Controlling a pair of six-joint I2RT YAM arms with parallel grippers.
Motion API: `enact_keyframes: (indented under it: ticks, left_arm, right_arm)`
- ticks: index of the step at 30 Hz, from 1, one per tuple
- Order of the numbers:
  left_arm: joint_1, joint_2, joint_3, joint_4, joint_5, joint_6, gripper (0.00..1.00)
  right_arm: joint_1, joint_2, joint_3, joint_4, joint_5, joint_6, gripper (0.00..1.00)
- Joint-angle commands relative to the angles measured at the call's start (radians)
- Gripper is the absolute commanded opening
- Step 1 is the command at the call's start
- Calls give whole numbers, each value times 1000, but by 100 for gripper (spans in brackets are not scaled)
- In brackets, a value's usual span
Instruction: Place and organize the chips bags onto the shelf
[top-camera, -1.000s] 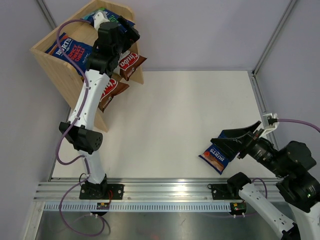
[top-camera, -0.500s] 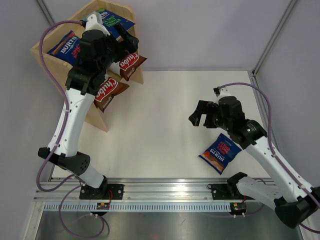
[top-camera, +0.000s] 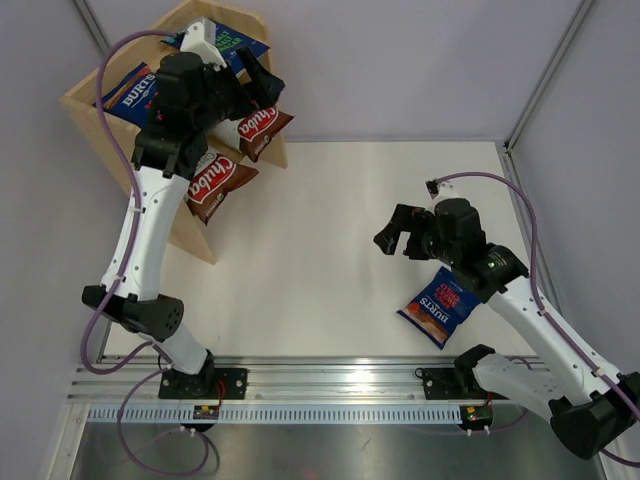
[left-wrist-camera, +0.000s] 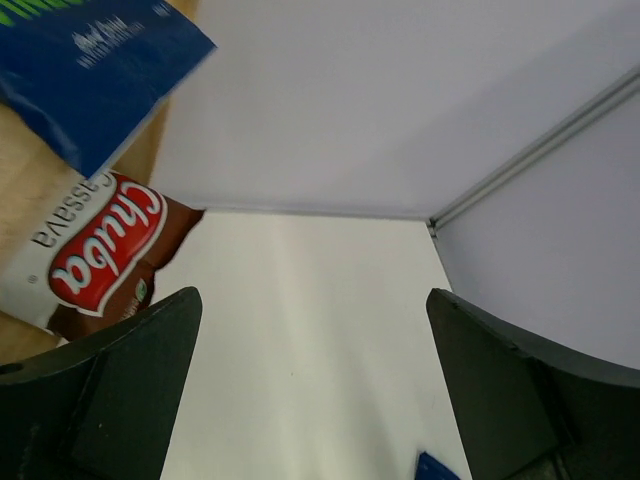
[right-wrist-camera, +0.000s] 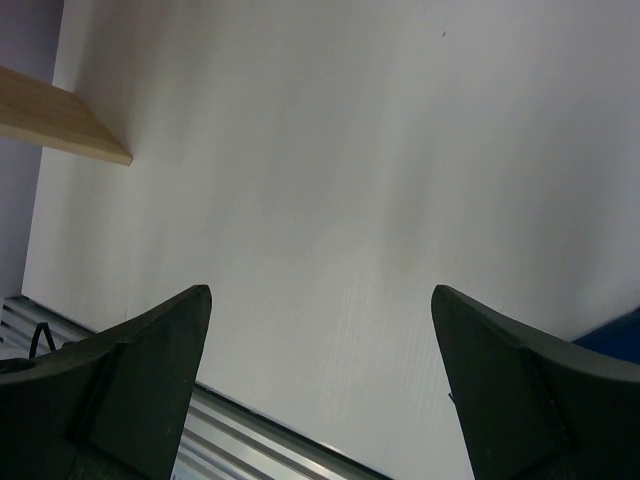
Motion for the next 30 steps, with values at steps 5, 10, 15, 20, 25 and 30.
enact_keyframes:
  ticks: [5,10,15,20,25,30]
  left_arm:
    - [-77,-143,-45,163,160,56,99]
    - [-190,-267,-183,206,300,75,99]
    - [-347,-446,-611,242,222,76,99]
    - [-438,-627,-970,351,252,28,99]
    - [-471,-713,-1243,411,344,8,99]
    - [-481,-804,-1400,421,440,37,99]
  right_arm:
    - [-16,-24,49,-87,233,-42,99]
    - [-162,49,83,-185,266,-62,99]
    - [-427,126,25,-186,201,-44,99]
    - [-544,76,-95,-121,166,-12,99]
    - [-559,112,-166,-2,47,-22,98]
    - [-559,331,7,-82,25,-206,87]
